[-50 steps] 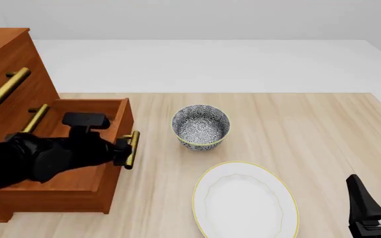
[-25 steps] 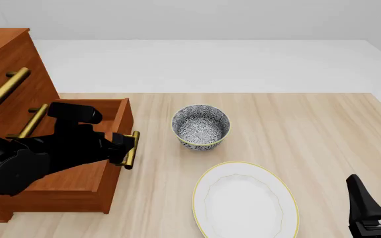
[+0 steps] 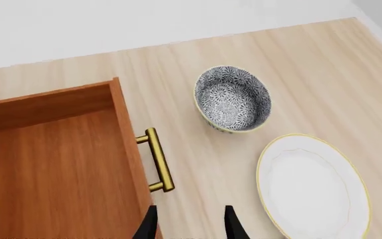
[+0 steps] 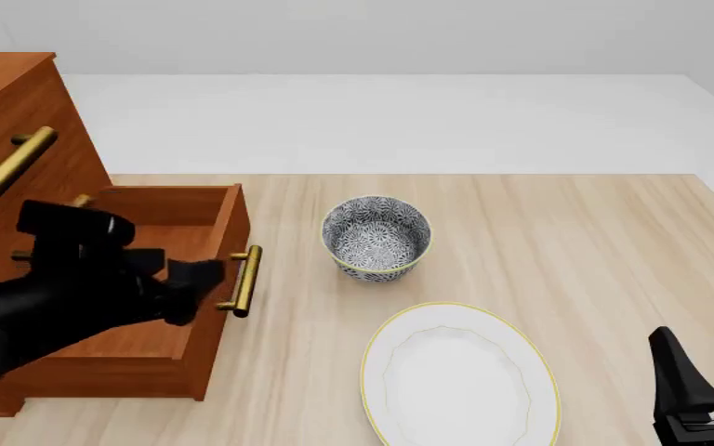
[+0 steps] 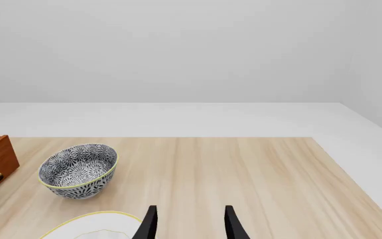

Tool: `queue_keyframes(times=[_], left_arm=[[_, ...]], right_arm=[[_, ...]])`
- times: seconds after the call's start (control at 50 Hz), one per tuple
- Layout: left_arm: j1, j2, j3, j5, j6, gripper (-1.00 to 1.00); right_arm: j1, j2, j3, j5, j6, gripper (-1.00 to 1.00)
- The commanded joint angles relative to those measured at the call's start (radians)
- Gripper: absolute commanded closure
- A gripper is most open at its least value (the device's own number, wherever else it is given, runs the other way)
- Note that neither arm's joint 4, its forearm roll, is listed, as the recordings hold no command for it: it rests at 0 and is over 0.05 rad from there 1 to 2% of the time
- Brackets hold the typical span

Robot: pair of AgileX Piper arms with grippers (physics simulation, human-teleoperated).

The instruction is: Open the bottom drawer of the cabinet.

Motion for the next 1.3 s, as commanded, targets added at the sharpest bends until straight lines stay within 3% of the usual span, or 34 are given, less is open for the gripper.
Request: queue_keyframes(times=[0.02,0.48,0.88,1.3], left_arm=[[-0.009,-0.150,0.013,0.067,0.001,-1.00],[-0.038,-0.464,0.036,0.242,0.011,-1.00],[-0.006,-0.686,0.059,0.412,0.034,-1.00],[0.030,-0.863,0.018,0.585,0.048,-1.00]], right_arm=[[0.000,0.000,0.000,0.000,0.000,-1.00],[0.000,0.000,0.000,0.000,0.000,-1.00],[0.000,0.000,0.000,0.000,0.000,-1.00],[0.000,0.000,0.000,0.000,0.000,-1.00]])
